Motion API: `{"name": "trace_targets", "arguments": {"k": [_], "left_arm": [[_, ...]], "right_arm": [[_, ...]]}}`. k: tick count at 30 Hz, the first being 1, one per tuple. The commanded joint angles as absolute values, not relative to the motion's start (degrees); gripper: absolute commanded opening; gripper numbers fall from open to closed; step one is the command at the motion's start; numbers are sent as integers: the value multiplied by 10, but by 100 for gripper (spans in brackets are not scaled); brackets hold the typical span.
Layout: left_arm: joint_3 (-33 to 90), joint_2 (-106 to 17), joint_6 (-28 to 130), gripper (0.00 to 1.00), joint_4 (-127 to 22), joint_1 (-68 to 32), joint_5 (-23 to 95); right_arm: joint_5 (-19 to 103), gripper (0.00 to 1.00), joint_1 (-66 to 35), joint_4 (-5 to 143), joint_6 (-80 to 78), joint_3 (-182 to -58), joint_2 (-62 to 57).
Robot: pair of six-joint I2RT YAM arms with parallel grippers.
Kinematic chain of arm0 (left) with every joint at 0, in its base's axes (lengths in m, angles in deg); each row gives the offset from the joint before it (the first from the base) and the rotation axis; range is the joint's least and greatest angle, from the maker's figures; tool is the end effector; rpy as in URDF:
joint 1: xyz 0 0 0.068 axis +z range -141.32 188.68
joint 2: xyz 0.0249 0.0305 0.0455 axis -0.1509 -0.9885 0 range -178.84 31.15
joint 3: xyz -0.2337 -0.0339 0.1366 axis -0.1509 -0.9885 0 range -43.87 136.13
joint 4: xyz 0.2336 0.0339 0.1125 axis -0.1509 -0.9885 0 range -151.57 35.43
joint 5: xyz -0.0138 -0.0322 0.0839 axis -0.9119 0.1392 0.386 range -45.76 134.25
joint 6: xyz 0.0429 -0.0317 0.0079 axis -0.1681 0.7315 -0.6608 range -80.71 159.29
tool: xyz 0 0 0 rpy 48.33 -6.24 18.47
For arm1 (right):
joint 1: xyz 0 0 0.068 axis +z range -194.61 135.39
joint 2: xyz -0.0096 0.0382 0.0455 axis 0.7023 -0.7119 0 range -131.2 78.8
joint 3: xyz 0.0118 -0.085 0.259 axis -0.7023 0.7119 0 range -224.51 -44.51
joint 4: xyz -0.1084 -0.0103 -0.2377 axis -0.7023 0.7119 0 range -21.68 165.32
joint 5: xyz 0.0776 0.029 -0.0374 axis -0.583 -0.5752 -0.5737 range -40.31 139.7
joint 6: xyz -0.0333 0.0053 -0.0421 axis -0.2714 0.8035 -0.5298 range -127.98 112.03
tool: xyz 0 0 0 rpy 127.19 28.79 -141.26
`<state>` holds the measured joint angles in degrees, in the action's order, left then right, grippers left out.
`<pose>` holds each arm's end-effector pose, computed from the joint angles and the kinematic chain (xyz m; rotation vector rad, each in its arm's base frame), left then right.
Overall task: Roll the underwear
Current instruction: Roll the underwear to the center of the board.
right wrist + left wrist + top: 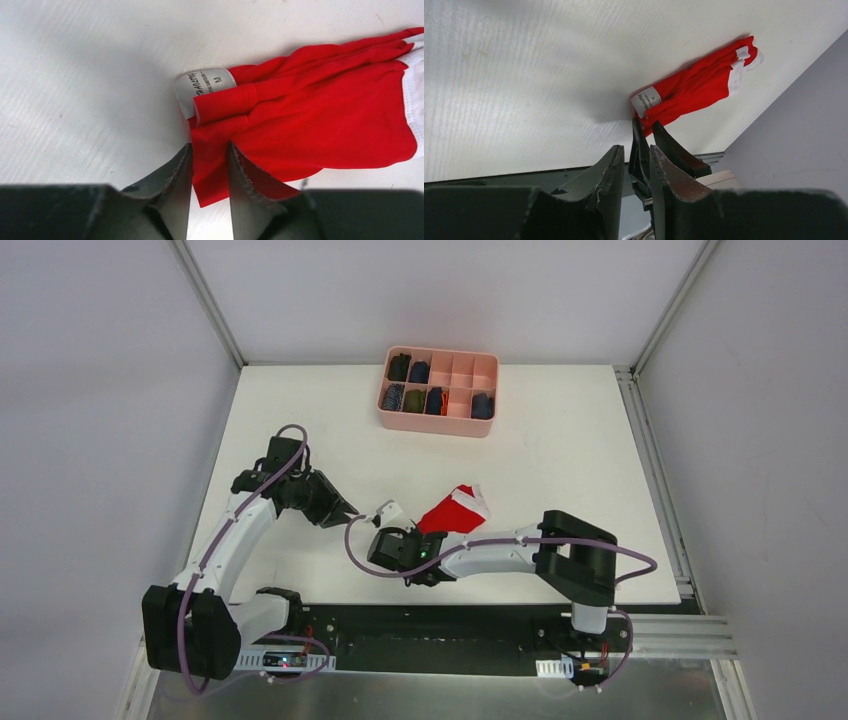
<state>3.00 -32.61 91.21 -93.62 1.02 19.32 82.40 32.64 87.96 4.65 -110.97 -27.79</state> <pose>0.2109 -0.0435 0.2485 -0.8444 2.5594 -0.9248 0.1011 0.3602 0.1646 -1.1119 2.1101 -0.0401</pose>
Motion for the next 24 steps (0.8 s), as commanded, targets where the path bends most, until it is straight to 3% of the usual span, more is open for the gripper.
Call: {"name": "trace_targets", "arguments": {"k": [1,4,8,17,20,24], "left_arm": [[17,-307,928,26,-946,13,207],[9,-306,931,27,-947,13,203],[-10,-312,937,31,-947,12,180],[-20,-386,962,69,-916,-61,140],[-17,-423,983,75,-877,-97,125],[-13,-473,1006,75,-829,-144,114]], "right_arm": [[808,25,326,862,45,-1078,-290],[764,0,310,840,45,-1057,-266],[637,0,265,820,37,-1031,-215],[449,0,183,810,35,-996,-153],[389,0,158,805,37,-987,-154],[344,0,135,800,39,-982,-153]]}}
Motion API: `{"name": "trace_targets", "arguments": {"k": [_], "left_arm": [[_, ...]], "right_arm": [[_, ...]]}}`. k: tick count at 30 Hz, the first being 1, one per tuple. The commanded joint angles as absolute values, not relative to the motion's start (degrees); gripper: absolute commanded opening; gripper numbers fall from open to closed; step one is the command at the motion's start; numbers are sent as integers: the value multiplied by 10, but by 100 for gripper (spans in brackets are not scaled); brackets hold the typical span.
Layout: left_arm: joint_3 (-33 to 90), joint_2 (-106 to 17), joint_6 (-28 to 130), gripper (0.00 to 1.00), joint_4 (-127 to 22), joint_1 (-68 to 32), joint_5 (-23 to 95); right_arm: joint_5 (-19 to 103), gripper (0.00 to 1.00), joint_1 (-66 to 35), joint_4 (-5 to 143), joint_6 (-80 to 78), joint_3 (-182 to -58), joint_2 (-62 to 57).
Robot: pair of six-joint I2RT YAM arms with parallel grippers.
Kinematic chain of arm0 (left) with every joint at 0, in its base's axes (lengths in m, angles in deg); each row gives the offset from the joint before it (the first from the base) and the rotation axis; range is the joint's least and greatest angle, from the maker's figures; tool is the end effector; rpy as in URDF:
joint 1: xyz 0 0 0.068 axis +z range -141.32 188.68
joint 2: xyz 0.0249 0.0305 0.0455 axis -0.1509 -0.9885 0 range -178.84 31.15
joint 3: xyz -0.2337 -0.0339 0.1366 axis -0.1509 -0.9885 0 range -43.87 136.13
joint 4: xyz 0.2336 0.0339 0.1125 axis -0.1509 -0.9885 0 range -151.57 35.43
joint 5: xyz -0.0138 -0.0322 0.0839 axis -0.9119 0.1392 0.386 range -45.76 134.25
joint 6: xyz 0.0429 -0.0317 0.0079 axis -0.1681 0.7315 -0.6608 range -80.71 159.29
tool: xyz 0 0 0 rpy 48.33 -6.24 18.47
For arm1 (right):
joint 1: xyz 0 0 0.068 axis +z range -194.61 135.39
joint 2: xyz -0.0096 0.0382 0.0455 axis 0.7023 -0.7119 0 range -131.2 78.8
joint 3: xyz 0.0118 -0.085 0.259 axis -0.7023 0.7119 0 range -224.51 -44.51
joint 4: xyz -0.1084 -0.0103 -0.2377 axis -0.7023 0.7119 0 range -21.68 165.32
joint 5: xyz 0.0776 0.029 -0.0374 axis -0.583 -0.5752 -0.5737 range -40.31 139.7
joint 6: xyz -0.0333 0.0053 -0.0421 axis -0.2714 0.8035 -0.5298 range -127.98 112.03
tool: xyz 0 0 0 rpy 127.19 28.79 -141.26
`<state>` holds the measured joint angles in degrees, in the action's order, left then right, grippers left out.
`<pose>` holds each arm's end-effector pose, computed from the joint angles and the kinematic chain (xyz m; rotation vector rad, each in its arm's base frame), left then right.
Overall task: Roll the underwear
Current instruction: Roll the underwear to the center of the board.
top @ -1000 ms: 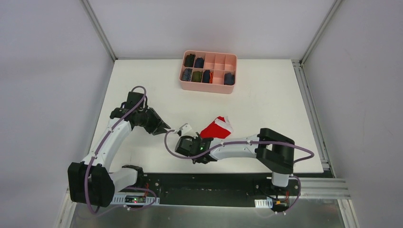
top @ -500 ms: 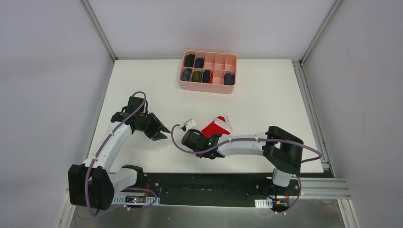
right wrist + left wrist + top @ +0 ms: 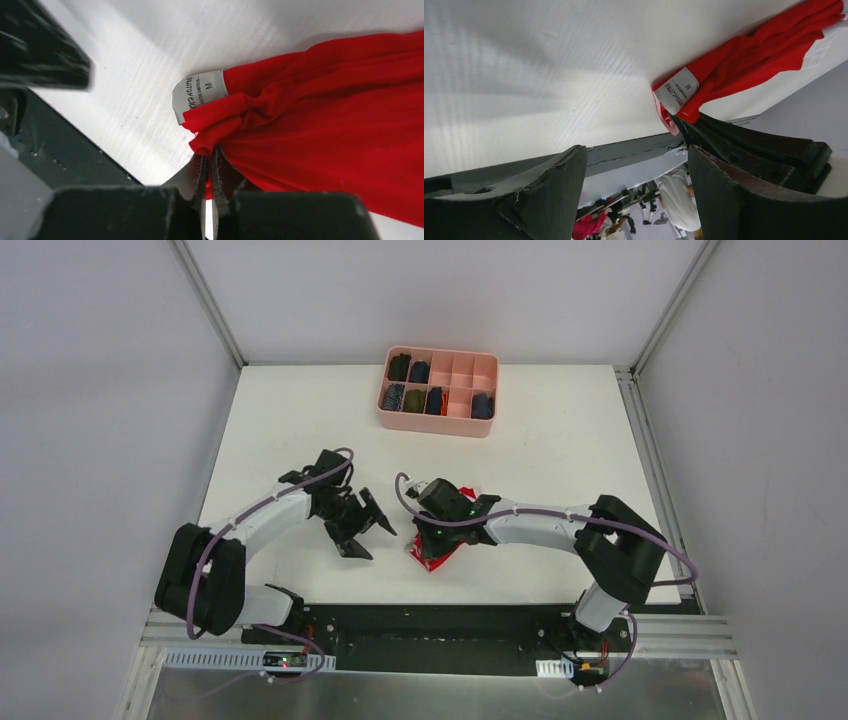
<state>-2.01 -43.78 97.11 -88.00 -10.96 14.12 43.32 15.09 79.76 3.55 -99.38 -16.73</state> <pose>0.2118 -0.0946 0.1889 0.8114 -2.8505 1.0062 0.1668 0.2935 0.1758 -1.1042 2.3478 0.6362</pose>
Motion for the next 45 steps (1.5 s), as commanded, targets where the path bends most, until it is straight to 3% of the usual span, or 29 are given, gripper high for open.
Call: {"name": "trace_targets", "arguments": {"k": [1,7,15,22,30,37,45], "left_arm": [[-13,-482,1010,75,-819,-152,111],[-35,-530,1004,74,-743,-160,79],[-43,-583,1004,61,-662,-198,89],[-57,-611,1000,64,-564,-203,52],[-91,-572,1022,61,-552,-203,65],[-83,-590,964,68,-532,-203,9],[-57,-641,925,61,-523,-206,-27]], "right_arm": [[335,0,128,799,39,-981,-152],[287,0,90,789,46,-978,-148],[283,0,83,782,51,-969,-146],[283,0,82,786,49,-967,-142],[289,0,82,792,48,-977,-148],[288,0,82,797,49,-993,-160],[285,0,82,803,49,-1005,-172]]}}
